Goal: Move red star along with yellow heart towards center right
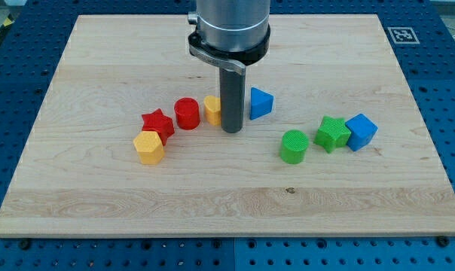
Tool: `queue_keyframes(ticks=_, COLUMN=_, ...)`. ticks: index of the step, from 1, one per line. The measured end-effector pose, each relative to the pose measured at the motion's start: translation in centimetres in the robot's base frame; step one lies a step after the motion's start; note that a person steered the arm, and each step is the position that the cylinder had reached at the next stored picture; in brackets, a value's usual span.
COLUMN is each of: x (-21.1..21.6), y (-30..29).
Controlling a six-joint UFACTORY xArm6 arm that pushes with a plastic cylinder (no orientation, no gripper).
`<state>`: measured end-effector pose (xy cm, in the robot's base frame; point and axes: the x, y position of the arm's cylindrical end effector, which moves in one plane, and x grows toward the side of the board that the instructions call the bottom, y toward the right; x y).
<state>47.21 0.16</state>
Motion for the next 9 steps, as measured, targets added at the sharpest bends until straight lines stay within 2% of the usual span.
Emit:
queue_keyframes(ticks=1, x=4.7, y=-1.7)
queue_keyframes(ticks=2, x=9.9, y=-5.9)
queue_keyframes(ticks=3, x=10.8, y=-13.6)
queue_keyframes(ticks=4, x=5.6, y=-17.5)
queue_keyframes(ticks=5, x=2.1, y=-17.1)
queue_keyframes(ticks=7, x=0.8, y=-10.5)
queue_keyframes(ticks=9, x=-2.1, y=-9.4)
